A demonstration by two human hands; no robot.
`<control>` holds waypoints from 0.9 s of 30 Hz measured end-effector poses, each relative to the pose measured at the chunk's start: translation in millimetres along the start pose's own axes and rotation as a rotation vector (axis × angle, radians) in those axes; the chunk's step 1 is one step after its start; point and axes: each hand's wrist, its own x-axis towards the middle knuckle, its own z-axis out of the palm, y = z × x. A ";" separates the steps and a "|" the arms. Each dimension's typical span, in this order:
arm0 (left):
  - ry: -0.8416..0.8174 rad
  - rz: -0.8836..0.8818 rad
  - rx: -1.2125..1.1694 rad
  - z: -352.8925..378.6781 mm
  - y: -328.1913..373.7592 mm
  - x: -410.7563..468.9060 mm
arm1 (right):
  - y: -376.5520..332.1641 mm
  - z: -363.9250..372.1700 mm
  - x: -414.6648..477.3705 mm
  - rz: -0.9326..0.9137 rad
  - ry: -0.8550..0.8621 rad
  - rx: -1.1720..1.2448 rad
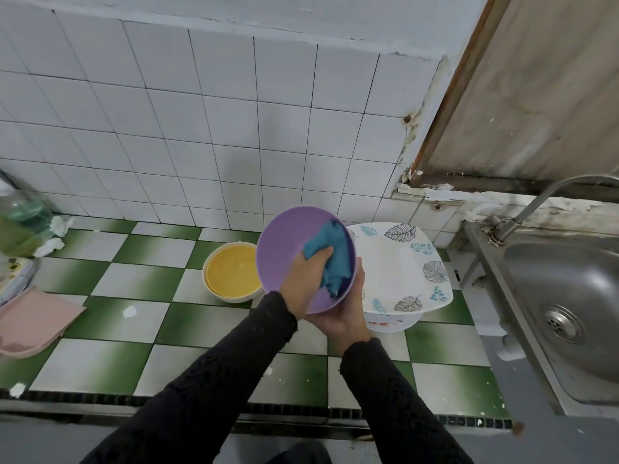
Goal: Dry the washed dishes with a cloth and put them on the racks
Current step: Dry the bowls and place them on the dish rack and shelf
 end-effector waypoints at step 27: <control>-0.577 0.195 1.467 -74.4 -46.5 34.3 | 12.1 -20.8 7.7 0.011 -0.024 -0.072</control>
